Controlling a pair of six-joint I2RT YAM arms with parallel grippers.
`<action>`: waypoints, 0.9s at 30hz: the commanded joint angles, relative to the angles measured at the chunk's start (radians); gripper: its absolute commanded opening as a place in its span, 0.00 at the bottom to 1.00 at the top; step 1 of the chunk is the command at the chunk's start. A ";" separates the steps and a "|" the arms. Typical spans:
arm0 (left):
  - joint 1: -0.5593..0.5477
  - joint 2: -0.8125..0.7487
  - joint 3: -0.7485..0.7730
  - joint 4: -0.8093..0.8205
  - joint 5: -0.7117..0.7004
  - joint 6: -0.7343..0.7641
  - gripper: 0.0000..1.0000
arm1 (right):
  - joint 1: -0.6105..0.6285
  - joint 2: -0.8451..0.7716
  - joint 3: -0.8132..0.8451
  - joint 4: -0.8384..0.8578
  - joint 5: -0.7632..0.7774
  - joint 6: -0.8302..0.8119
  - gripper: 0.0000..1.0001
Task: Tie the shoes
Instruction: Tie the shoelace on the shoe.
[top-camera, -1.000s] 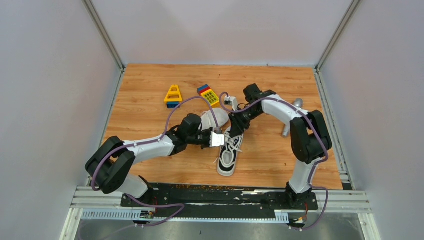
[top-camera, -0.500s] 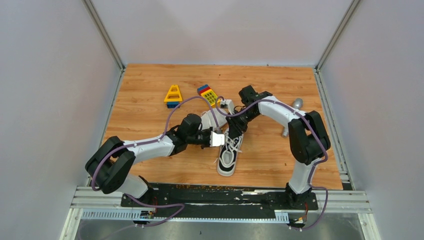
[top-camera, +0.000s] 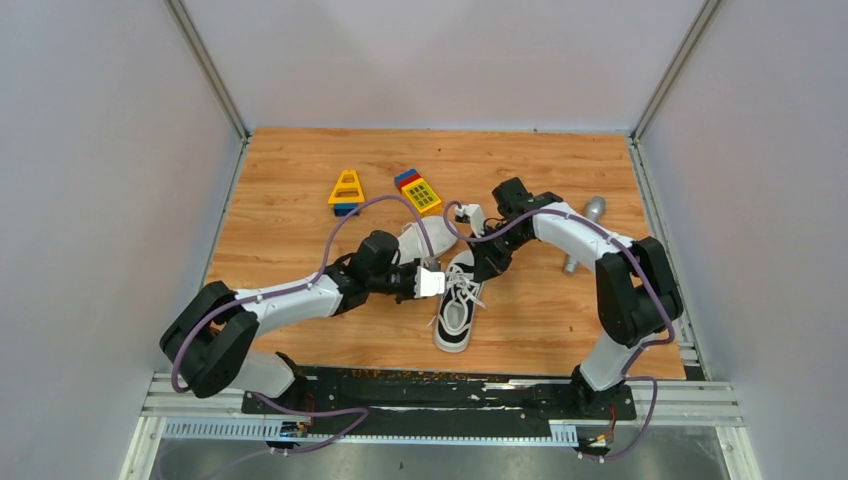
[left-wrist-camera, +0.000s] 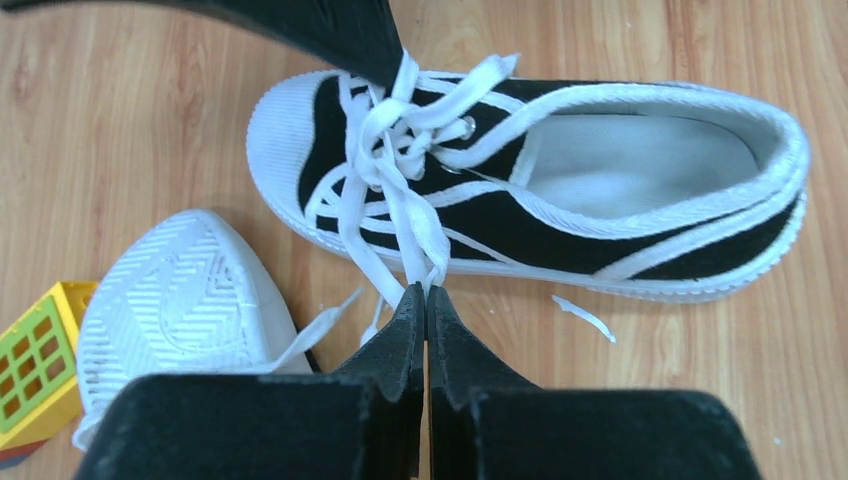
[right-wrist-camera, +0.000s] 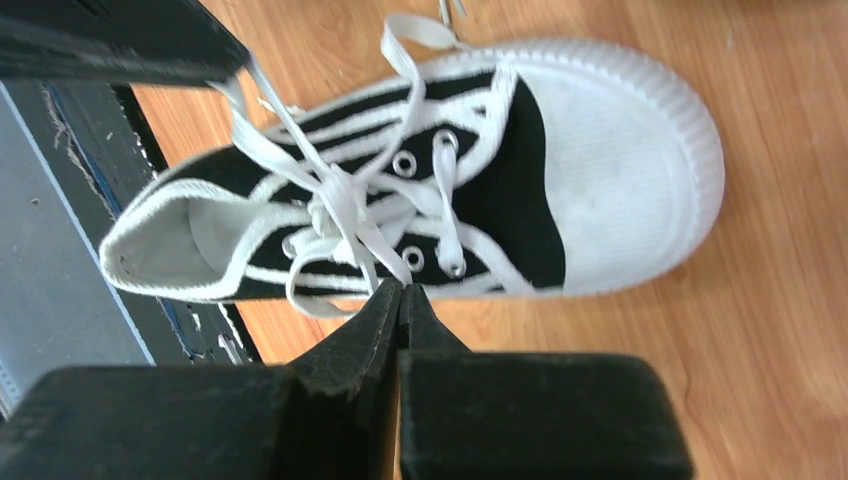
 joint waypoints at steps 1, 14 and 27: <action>0.005 -0.053 -0.010 -0.090 0.019 -0.032 0.00 | -0.018 -0.078 -0.057 0.037 0.072 0.044 0.00; 0.044 -0.091 0.149 -0.385 -0.036 -0.203 0.00 | -0.074 -0.172 -0.097 0.043 0.190 0.080 0.00; 0.112 -0.106 0.184 -0.648 -0.120 -0.057 0.00 | -0.084 -0.201 -0.135 0.031 0.283 0.070 0.00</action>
